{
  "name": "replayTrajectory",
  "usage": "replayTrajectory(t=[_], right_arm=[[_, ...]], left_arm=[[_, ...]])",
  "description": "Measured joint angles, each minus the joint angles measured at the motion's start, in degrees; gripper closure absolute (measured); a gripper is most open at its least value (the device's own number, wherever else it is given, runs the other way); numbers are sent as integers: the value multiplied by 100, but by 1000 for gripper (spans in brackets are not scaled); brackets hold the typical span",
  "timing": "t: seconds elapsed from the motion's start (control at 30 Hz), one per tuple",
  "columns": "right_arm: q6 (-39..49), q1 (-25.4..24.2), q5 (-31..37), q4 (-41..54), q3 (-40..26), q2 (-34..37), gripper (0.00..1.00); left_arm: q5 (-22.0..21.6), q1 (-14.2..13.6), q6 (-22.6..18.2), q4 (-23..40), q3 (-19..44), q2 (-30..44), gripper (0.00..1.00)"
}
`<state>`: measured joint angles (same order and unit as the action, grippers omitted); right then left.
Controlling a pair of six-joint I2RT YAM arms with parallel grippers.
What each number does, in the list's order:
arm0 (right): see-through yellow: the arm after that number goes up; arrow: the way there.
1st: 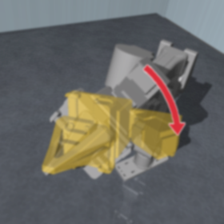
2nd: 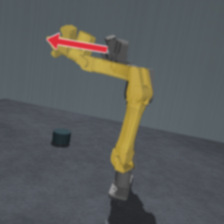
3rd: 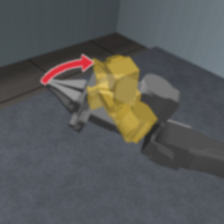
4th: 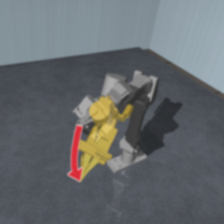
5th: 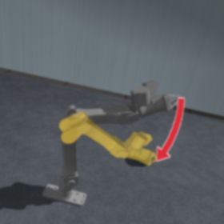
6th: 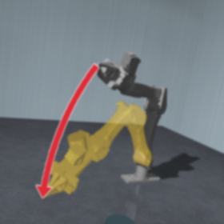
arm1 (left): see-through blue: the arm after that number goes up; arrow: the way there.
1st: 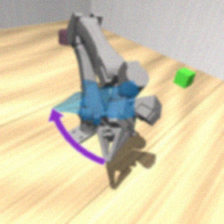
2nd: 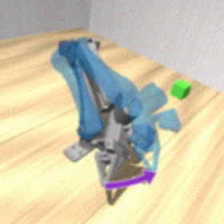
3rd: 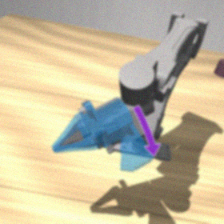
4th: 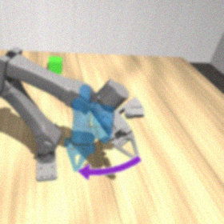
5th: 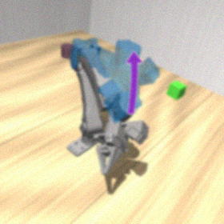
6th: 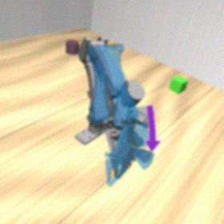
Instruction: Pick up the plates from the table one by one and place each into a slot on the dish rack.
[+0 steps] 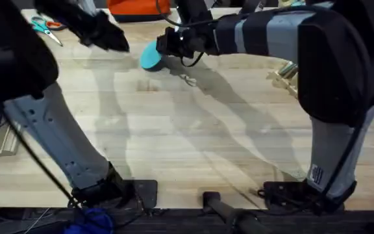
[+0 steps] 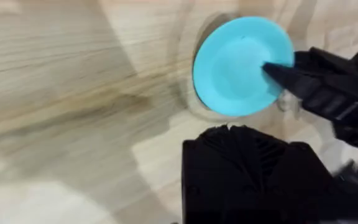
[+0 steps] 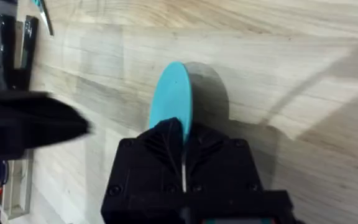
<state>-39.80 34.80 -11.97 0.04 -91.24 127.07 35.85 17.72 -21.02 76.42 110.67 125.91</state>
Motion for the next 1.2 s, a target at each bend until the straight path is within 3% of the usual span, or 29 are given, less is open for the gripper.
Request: replayTrajectory(t=[0.13,0.27,0.43,0.73,0.83,0.97,1.13,1.2], right_arm=[[222,-12,28,265,-2,-137,970],[619,-16,70,1141,-218,-289,970],[1470,-18,488,2732,-850,-624,970],[2923,-189,1851,5635,-2439,-1485,971],[3293,-347,2237,6229,-2880,-1879,971],[3476,-592,2468,6785,-3183,-2345,970],[3253,-1015,2573,7282,-3263,-2898,970],[3090,-1212,2586,7486,-3263,-3094,970]], left_arm=[[-430,0,382,25,212,-700,960],[-870,0,702,129,254,-1276,961],[-1344,0,887,381,254,-1941,960],[-1557,0,949,442,256,-2536,931],[-1596,0,976,476,256,-2528,686],[-1608,0,988,481,256,-2525,603],[-1619,0,1018,481,256,-2525,53],[-1621,0,1023,481,256,-2525,11]])
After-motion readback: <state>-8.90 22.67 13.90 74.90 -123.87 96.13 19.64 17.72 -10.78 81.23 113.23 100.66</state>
